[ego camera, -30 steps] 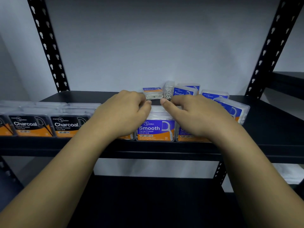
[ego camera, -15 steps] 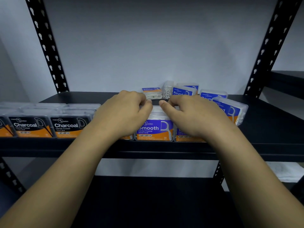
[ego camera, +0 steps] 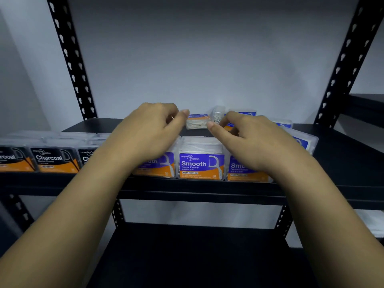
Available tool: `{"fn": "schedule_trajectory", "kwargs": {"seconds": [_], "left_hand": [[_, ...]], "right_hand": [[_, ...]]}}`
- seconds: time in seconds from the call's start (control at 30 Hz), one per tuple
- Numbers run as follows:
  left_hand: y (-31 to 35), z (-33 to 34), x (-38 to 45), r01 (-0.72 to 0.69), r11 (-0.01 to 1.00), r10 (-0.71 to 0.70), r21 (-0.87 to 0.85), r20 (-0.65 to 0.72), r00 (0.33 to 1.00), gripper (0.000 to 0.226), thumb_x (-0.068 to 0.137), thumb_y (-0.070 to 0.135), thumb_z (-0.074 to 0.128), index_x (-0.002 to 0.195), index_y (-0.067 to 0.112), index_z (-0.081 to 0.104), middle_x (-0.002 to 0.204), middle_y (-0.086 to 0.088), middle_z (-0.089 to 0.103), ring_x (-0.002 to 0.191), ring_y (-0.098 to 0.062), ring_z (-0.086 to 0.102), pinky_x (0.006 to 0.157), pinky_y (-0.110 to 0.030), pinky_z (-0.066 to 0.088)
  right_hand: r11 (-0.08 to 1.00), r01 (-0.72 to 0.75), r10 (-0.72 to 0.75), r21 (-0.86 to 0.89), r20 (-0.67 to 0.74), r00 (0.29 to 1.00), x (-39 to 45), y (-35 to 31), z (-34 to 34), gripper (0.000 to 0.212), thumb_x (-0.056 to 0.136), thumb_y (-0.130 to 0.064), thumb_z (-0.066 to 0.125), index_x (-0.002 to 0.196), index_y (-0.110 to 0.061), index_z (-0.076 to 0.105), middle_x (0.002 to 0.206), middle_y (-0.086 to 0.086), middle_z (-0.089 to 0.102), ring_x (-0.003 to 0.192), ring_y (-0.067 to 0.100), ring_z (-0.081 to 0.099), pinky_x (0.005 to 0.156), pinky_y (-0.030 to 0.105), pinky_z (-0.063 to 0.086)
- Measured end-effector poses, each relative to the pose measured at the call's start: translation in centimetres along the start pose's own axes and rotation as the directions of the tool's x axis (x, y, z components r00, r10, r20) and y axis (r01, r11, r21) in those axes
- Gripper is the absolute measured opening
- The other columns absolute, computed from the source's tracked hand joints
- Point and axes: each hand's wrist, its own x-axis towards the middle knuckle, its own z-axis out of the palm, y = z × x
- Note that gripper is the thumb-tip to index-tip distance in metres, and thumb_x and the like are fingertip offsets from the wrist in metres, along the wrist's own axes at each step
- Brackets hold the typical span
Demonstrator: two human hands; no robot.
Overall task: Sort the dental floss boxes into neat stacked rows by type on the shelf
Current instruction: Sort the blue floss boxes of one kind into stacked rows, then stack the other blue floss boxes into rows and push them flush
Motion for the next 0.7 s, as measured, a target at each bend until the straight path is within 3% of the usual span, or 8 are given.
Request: {"fn": "schedule_trajectory", "kwargs": {"seconds": [0.13, 0.2, 0.3, 0.4, 0.47, 0.57, 0.7], "left_hand": [[-0.6, -1.4, -0.4, 0.045, 0.999, -0.045, 0.001, -0.006, 0.999, 0.048, 0.103, 0.053, 0.034, 0.095, 0.021, 0.069, 0.073, 0.003, 0.062, 0.075, -0.021, 0.059, 0.067, -0.037, 0.047], [-0.4, -1.9, -0.3, 0.049, 0.999, -0.048, -0.01, 0.06, 0.997, 0.045, 0.102, 0.052, 0.036, 0.095, 0.022, 0.068, 0.076, 0.006, 0.063, 0.076, -0.018, 0.059, 0.065, -0.034, 0.043], [-0.1, -3.0, 1.0, 0.048, 0.999, -0.05, 0.013, 0.158, 0.986, 0.033, 0.1, 0.049, 0.046, 0.105, 0.026, 0.07, 0.099, 0.007, 0.067, 0.09, -0.017, 0.061, 0.074, -0.031, 0.043], [0.2, -3.9, 3.7, 0.028, 0.996, -0.051, 0.081, 0.298, 0.953, 0.027, 0.097, 0.047, 0.054, 0.104, 0.026, 0.07, 0.107, 0.005, 0.067, 0.095, -0.017, 0.062, 0.082, -0.033, 0.049], [0.5, -3.9, 6.0, 0.029, 0.993, -0.075, 0.113, 0.426, 0.902, 0.026, 0.095, 0.047, 0.056, 0.1, 0.025, 0.07, 0.103, 0.005, 0.07, 0.095, -0.018, 0.065, 0.087, -0.038, 0.054], [0.7, -3.5, 9.0, 0.111, 0.993, -0.108, 0.034, 0.628, 0.771, 0.027, 0.096, 0.043, 0.058, 0.103, 0.021, 0.073, 0.103, 0.003, 0.075, 0.098, -0.021, 0.072, 0.086, -0.039, 0.057], [1.0, -3.0, 11.4, 0.13, 0.988, -0.146, 0.078, 0.722, 0.676, 0.033, 0.096, 0.044, 0.059, 0.107, 0.017, 0.074, 0.104, 0.0, 0.077, 0.1, -0.025, 0.074, 0.086, -0.04, 0.058]], "right_hand": [[1.0, 0.028, -0.028, 0.006, 0.044, 0.999, -0.1, -0.8, -0.6, 0.061, 0.094, -0.077, 0.029, 0.127, -0.034, 0.057, 0.12, -0.007, 0.069, 0.096, 0.013, 0.058, 0.069, 0.033, 0.047], [0.999, 0.037, -0.037, 0.018, 0.046, 0.998, 0.1, -1.3, -0.8, 0.06, 0.093, -0.078, 0.03, 0.126, -0.036, 0.058, 0.121, -0.007, 0.069, 0.1, 0.014, 0.059, 0.075, 0.036, 0.051], [0.999, 0.031, -0.032, 0.011, 0.066, 0.997, 1.0, -1.8, -1.5, 0.057, 0.09, -0.079, 0.037, 0.124, -0.04, 0.06, 0.125, -0.006, 0.067, 0.105, 0.017, 0.062, 0.084, 0.04, 0.054], [1.0, 0.006, -0.003, -0.028, 0.135, 0.991, 3.0, -2.0, -2.8, 0.048, 0.092, -0.071, 0.048, 0.122, -0.037, 0.063, 0.12, -0.004, 0.067, 0.101, 0.019, 0.062, 0.082, 0.038, 0.053], [0.997, 0.008, 0.004, -0.071, 0.174, 0.985, 4.9, -2.0, -3.7, 0.038, 0.094, -0.06, 0.054, 0.121, -0.035, 0.066, 0.119, -0.003, 0.067, 0.099, 0.019, 0.062, 0.081, 0.037, 0.053], [0.991, 0.006, 0.028, -0.131, 0.259, 0.965, 7.6, -1.6, -5.0, 0.032, 0.097, -0.045, 0.054, 0.122, -0.029, 0.066, 0.112, -0.002, 0.071, 0.093, 0.018, 0.069, 0.08, 0.038, 0.059], [0.986, -0.1, 0.142, -0.132, 0.368, 0.919, 10.2, -0.8, -7.0, 0.026, 0.101, -0.035, 0.054, 0.12, -0.022, 0.063, 0.104, 0.002, 0.075, 0.089, 0.022, 0.075, 0.084, 0.045, 0.062]]}}
